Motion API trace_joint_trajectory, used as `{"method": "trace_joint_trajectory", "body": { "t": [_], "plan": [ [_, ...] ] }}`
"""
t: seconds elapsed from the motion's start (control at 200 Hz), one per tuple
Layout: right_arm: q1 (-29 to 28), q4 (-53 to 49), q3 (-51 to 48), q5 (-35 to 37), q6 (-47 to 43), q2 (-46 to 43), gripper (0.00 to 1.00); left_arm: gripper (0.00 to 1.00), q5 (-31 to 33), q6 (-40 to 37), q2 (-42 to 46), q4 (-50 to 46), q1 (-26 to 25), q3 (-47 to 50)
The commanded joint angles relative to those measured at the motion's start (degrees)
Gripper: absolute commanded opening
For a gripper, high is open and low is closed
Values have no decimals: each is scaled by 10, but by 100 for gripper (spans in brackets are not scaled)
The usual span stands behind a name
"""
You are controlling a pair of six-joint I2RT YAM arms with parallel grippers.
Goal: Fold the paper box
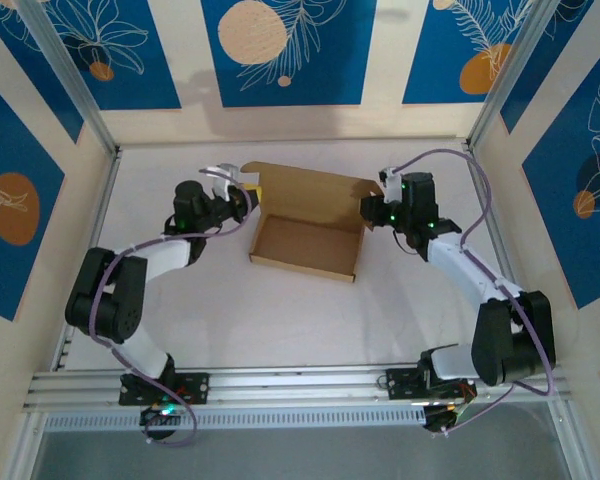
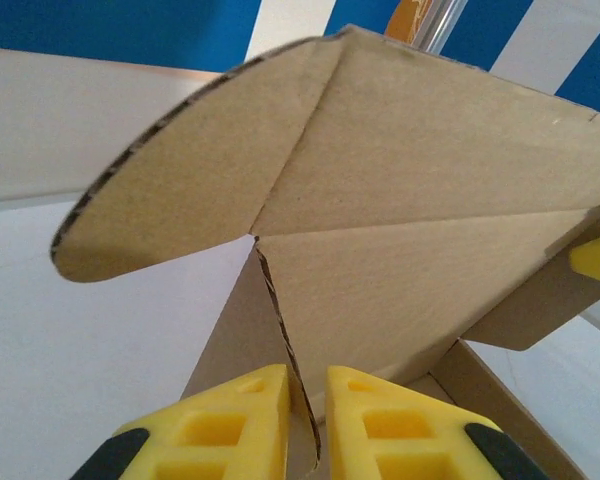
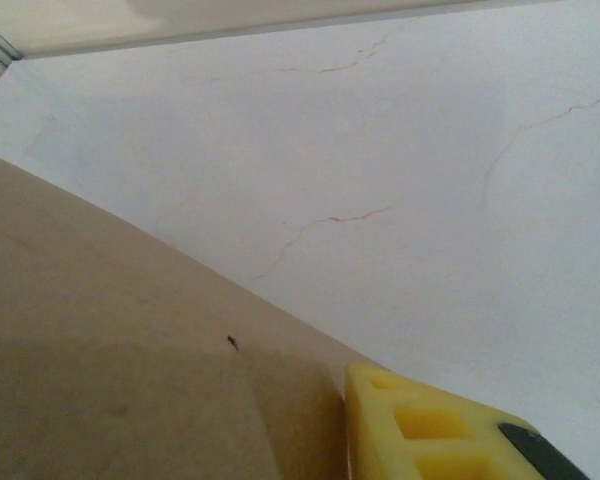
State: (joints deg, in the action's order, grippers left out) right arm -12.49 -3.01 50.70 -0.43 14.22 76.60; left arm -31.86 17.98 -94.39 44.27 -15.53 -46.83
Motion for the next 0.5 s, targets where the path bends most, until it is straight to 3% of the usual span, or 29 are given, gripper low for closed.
{"method": "trace_joint_trajectory", "body": {
  "t": [0.0,0.22,0.27,0.335,0.405,0.495],
  "plan": [
    [-21,70,-31,21,59,-25,28,16,1,19,10,22,-14,24],
    [-58,26,-7,143,161,-29,28,16,2,20,24,17,-21,29],
    [-59,12,6,138,170,-22,31,16,0,19,28,14,-20,29],
    [-56,14,18,91,116,-13,33,18,4,8,38,-3,-21,28],
    [-57,16,23,60,45,-7,32,30,12,-22,53,-39,-20,23],
    [-56,32,13,32,-29,-7,31,37,7,-89,67,-105,-20,4]
  ]
}}
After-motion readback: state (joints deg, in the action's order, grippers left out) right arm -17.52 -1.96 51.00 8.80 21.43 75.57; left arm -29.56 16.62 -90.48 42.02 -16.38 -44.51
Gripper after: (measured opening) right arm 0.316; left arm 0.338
